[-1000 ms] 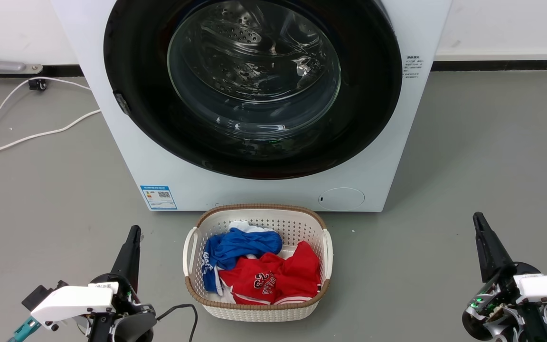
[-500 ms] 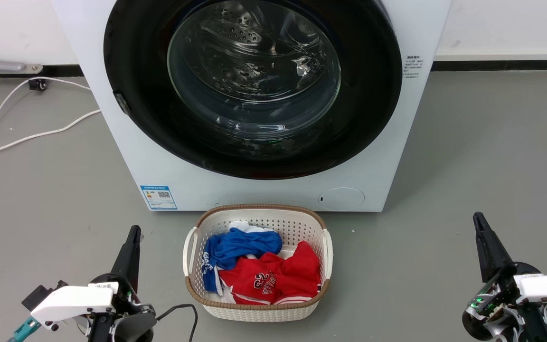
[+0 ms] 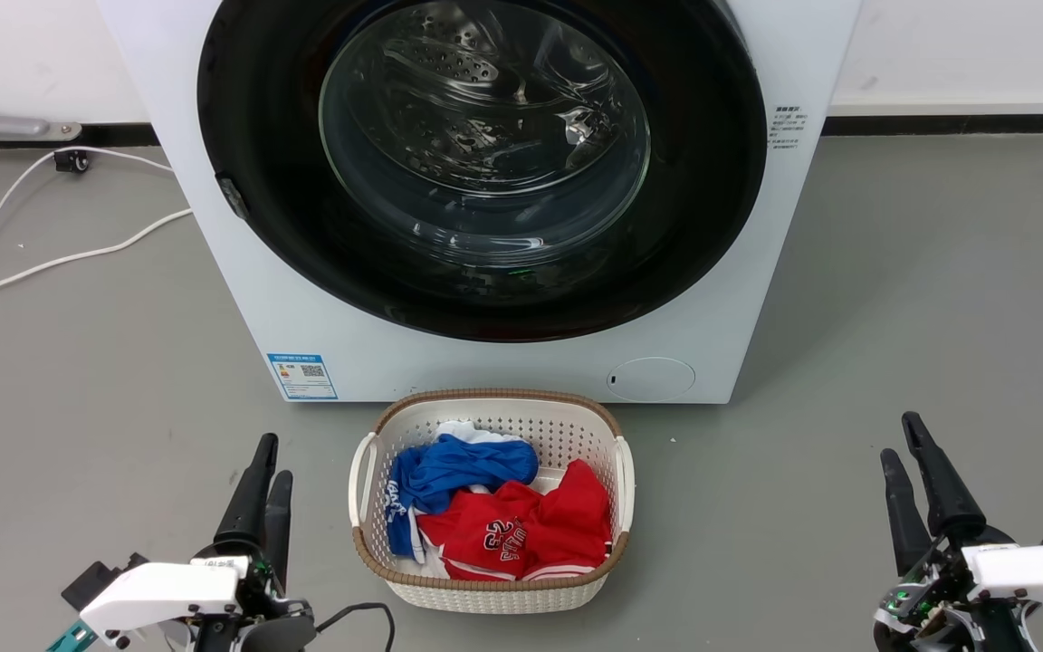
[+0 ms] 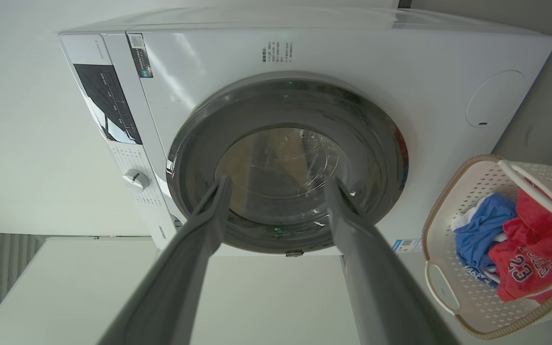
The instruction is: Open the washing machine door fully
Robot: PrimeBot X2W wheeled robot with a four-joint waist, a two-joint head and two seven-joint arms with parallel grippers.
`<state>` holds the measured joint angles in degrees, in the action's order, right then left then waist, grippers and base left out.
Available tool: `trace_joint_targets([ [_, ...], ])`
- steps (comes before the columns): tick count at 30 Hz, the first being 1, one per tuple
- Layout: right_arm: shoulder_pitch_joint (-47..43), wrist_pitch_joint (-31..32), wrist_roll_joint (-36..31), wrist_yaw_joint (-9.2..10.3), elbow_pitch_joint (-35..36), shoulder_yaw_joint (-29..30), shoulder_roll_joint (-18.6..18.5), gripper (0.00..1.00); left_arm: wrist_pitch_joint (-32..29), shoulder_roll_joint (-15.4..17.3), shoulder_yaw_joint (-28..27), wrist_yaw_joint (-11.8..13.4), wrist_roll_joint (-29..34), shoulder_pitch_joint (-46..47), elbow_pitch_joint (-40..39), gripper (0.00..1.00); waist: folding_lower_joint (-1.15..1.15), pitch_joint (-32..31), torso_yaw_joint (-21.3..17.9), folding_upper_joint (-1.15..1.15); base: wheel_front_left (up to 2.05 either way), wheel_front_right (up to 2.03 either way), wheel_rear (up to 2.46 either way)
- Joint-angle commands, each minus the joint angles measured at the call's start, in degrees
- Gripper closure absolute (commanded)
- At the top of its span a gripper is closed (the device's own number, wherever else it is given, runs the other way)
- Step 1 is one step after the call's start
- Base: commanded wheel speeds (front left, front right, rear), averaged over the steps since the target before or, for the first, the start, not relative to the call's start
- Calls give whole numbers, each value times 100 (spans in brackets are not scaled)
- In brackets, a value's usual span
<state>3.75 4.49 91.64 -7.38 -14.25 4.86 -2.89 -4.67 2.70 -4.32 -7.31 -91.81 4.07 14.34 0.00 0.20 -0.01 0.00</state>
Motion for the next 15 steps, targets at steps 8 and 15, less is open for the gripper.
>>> trace_joint_targets([
  [8,27,-259,-433,-3,370,-182,-34,0,268,66,249,-6,395,108,-341,0,0,0,9,0,0,0,0],
  [15,-21,-431,-951,-5,544,-238,-34,0,442,61,353,-8,1009,88,-544,0,0,-4,20,0,0,0,0],
])
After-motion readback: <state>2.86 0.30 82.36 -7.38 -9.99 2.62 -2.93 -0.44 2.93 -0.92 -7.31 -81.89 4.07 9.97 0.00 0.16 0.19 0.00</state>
